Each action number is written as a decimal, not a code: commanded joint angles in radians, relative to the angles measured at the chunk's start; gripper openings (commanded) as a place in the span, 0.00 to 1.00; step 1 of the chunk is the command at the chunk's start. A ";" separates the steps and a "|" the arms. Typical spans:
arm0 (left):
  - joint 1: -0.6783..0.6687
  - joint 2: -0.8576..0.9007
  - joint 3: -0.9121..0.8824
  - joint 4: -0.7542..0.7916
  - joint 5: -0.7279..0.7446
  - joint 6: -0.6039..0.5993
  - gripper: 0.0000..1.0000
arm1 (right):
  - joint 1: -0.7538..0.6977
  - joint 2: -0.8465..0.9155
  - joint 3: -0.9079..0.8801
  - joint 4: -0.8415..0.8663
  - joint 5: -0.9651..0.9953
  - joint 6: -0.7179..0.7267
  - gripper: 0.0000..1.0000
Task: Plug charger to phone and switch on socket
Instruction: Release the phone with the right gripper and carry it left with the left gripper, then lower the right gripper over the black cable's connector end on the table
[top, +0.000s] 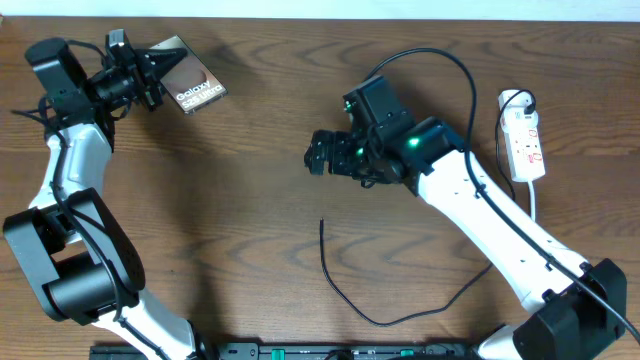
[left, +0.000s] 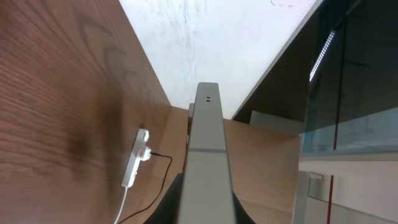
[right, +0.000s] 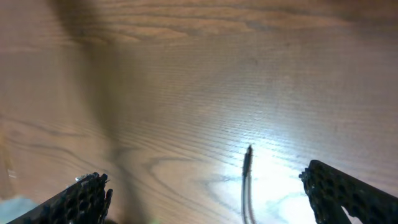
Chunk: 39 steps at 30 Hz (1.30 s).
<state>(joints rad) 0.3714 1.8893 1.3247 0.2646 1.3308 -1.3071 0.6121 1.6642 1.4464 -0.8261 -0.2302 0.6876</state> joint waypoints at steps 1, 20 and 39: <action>0.004 -0.015 0.021 0.007 0.044 0.017 0.08 | 0.021 0.013 0.012 0.017 0.039 -0.069 0.99; 0.004 -0.015 0.021 0.007 0.045 0.047 0.08 | 0.067 0.352 0.082 -0.110 -0.027 0.110 0.94; 0.004 -0.015 0.021 0.007 0.042 0.051 0.08 | 0.210 0.437 0.079 -0.188 0.127 0.207 0.90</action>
<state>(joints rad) 0.3714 1.8893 1.3247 0.2653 1.3373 -1.2739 0.8108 2.0655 1.5101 -1.0100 -0.1417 0.8547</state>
